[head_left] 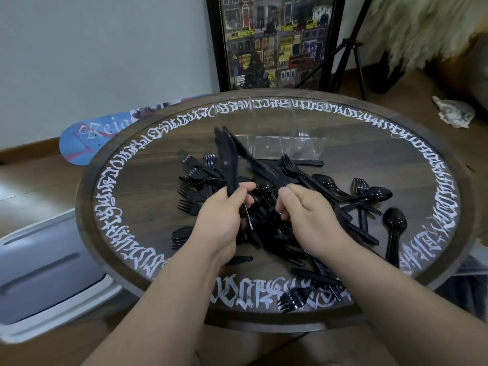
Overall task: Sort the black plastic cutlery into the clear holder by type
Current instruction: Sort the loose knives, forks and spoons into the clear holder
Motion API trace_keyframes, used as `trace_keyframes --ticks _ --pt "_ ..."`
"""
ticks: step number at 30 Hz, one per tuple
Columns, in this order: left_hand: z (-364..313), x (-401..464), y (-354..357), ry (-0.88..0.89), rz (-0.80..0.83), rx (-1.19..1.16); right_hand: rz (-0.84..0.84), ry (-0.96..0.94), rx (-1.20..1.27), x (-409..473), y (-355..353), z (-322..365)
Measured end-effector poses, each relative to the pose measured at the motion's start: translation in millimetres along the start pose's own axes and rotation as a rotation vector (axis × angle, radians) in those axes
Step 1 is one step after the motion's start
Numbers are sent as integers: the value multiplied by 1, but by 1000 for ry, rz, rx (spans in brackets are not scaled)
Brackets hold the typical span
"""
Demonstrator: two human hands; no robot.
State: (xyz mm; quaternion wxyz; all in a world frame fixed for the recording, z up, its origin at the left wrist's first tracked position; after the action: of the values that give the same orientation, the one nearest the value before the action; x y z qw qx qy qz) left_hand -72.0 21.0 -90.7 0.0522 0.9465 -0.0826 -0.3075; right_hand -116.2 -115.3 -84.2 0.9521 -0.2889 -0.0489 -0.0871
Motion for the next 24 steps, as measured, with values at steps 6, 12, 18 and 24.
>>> trace_keyframes --ticks 6,12,18,24 --pt "-13 -15 2 -29 162 -216 327 -90 -222 -7 -2 18" --pt "-24 -22 -5 111 78 60 338 -40 -204 20 -22 48" --pt "-62 -29 -8 355 89 762 179 64 519 64 -32 81" --pt "-116 -11 2 510 97 1103 76 -150 270 99 -48 111"
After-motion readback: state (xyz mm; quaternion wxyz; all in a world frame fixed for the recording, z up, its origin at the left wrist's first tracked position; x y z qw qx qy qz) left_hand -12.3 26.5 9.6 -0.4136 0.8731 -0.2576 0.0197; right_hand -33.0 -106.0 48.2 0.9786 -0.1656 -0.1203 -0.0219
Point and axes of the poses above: each hand's wrist, its own x-axis towards the middle knuckle, its own y-axis out of the palm, z = x × y, the point moved 2 cm from there along x, towards the middle knuckle, and after that the axes turned 11 degrees about -y, right-handed, at the moved point
